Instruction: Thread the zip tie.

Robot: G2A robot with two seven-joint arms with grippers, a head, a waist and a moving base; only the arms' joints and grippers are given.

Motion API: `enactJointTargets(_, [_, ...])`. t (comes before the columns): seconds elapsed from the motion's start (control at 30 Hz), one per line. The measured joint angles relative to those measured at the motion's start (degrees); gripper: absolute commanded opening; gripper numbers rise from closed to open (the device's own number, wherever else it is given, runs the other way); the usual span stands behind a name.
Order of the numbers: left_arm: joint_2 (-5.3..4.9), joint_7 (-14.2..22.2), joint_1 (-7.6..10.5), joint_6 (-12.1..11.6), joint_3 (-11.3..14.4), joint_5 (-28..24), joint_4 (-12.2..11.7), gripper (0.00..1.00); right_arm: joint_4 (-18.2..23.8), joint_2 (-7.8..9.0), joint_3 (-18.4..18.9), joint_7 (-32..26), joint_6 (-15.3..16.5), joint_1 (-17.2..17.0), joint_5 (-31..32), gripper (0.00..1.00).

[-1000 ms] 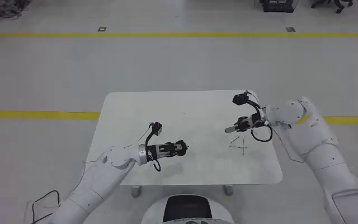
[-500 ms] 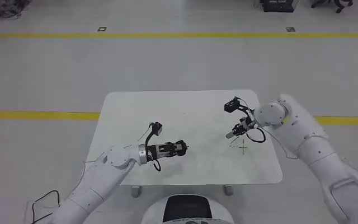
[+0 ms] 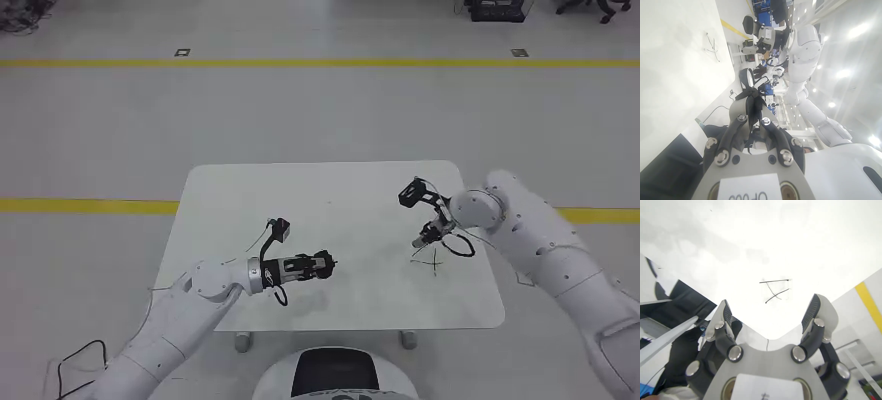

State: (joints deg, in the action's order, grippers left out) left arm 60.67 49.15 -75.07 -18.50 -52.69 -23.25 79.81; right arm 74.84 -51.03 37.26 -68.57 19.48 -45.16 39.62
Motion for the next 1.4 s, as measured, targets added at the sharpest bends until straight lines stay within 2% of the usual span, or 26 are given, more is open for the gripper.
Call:
enactJointTargets(0.13, [0.0,0.0,0.0,0.0,0.0,0.0,0.0,0.0,-0.04,1.35,-6.61,3.68,0.0,2.23,2.81,1.0])
enactJointTargets(0.33, [0.0,0.0,0.0,0.0,0.0,0.0,0.0,0.0,-0.17,3.1,-17.71,11.09,0.0,6.25,2.39,1.0])
enactJointTargets(0.6, [0.0,0.0,0.0,0.0,0.0,0.0,0.0,0.0,-0.11,3.1,-17.48,11.1,0.0,6.23,2.39,1.0])
enactJointTargets(0.7, [0.0,0.0,0.0,0.0,0.0,0.0,0.0,0.0,0.64,3.26,-17.99,13.28,0.0,5.57,1.72,1.0])
enactJointTargets(0.87, [0.0,0.0,0.0,0.0,0.0,0.0,0.0,0.0,1.92,4.45,-21.51,15.23,0.0,7.45,0.61,1.0])
enactJointTargets(1.07, [0.0,0.0,0.0,0.0,0.0,0.0,0.0,0.0,1.45,5.66,-27.79,17.93,0.0,11.95,-0.76,1.0])
enactJointTargets(1.4, [0.0,0.0,0.0,0.0,0.0,0.0,0.0,0.0,2.13,5.76,-27.52,16.91,0.0,11.69,0.98,1.0])
